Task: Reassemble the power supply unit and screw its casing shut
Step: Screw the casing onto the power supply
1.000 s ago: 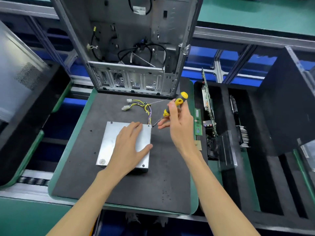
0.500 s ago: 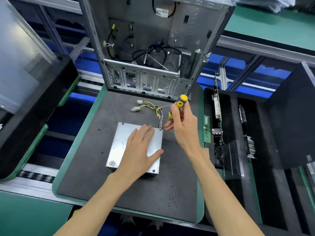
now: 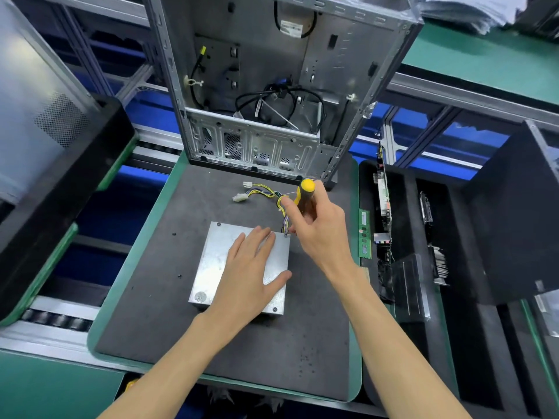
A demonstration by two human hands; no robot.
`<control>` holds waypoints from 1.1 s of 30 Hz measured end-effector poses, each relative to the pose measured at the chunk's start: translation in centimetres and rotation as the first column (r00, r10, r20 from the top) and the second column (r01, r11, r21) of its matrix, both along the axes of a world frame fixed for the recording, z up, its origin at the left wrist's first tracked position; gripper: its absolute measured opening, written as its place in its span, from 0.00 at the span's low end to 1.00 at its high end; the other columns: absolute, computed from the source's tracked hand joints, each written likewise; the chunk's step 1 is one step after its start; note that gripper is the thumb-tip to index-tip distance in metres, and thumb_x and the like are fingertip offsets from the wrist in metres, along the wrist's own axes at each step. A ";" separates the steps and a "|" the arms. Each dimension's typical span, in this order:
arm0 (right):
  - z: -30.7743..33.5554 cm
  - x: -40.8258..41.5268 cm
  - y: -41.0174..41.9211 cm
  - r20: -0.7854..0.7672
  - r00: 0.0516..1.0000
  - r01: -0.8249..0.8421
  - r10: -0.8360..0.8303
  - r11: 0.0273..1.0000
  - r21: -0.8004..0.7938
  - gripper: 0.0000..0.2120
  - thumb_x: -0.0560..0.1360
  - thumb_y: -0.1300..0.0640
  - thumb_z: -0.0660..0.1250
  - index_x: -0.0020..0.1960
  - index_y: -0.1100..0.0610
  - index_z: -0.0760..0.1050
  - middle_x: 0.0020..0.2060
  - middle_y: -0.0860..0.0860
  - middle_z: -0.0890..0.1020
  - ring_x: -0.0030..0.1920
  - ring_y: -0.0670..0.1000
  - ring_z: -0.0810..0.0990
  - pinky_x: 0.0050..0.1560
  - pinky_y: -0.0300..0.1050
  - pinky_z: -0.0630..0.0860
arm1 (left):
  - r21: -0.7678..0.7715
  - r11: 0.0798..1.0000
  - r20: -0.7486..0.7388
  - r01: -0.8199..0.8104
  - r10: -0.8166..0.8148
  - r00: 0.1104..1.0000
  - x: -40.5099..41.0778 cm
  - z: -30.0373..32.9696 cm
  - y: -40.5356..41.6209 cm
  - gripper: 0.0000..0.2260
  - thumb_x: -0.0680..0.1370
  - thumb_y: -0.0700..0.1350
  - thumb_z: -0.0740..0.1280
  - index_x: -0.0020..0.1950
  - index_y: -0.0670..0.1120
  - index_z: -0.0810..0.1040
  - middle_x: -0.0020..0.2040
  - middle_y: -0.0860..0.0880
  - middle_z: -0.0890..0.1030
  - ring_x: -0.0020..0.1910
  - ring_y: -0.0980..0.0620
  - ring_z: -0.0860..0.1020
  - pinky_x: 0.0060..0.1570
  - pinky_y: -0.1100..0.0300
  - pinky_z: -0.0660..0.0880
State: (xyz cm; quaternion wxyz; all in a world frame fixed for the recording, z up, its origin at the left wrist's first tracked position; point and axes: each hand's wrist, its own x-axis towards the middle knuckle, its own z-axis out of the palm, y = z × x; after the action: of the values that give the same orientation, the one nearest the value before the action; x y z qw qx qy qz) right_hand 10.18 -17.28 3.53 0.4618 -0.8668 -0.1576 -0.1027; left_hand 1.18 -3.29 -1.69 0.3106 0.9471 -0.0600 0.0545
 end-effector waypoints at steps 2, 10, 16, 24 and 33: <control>0.3 0.2 0.1 0.077 0.996 0.049 -0.043 0.995 -0.084 0.20 0.78 0.39 0.69 0.42 0.45 0.59 0.25 0.48 0.72 0.28 0.51 0.70 0.30 0.48 0.71 | -0.002 1.000 0.019 -0.002 0.002 1.000 0.0 -0.2 0.0 0.31 0.77 0.57 0.68 0.75 0.41 0.70 0.76 0.47 0.68 0.78 0.49 0.61 0.79 0.54 0.48; 1.0 0.6 1.6 -0.011 0.989 0.146 -0.150 0.974 -0.173 0.31 0.73 0.34 0.71 0.29 0.59 0.69 0.22 0.53 0.72 0.31 0.57 0.70 0.34 0.52 0.72 | -0.219 0.975 -0.047 -0.031 0.022 0.999 -0.2 1.4 0.2 0.16 0.82 0.43 0.64 0.70 0.45 0.75 0.73 0.49 0.71 0.77 0.49 0.64 0.79 0.54 0.54; 1.5 0.9 1.6 -0.049 0.991 0.115 -0.127 0.973 -0.198 0.32 0.72 0.34 0.72 0.26 0.56 0.64 0.20 0.50 0.68 0.28 0.55 0.64 0.30 0.49 0.64 | -0.635 0.766 0.149 -0.096 0.244 0.958 2.5 9.9 1.1 0.12 0.78 0.51 0.69 0.60 0.51 0.75 0.57 0.53 0.76 0.57 0.53 0.78 0.55 0.65 0.75; 1.4 0.2 1.4 -0.165 0.986 -0.006 -0.014 0.992 -0.124 0.11 0.64 0.38 0.61 0.35 0.44 0.68 0.26 0.48 0.70 0.30 0.49 0.67 0.28 0.38 0.61 | -0.424 0.905 0.296 0.029 0.109 0.949 5.5 12.8 0.0 0.04 0.75 0.33 0.72 0.47 0.41 0.81 0.44 0.50 0.81 0.46 0.51 0.79 0.48 0.54 0.77; 0.3 -0.3 -0.4 -0.307 0.937 -0.156 0.168 0.986 0.063 0.10 0.79 0.61 0.65 0.50 0.45 0.78 0.32 0.44 0.80 0.26 0.48 0.79 0.31 0.37 0.74 | -0.514 0.849 0.179 0.122 -0.033 0.983 6.7 13.0 1.6 0.11 0.79 0.32 0.66 0.53 0.45 0.84 0.48 0.53 0.85 0.46 0.52 0.82 0.48 0.64 0.79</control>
State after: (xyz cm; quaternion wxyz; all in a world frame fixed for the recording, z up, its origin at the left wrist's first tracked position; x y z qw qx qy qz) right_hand 9.86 -17.65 3.83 0.5041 -0.8473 -0.1516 0.0707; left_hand 7.85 -1.69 11.32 0.5523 0.8160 -0.1063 0.1334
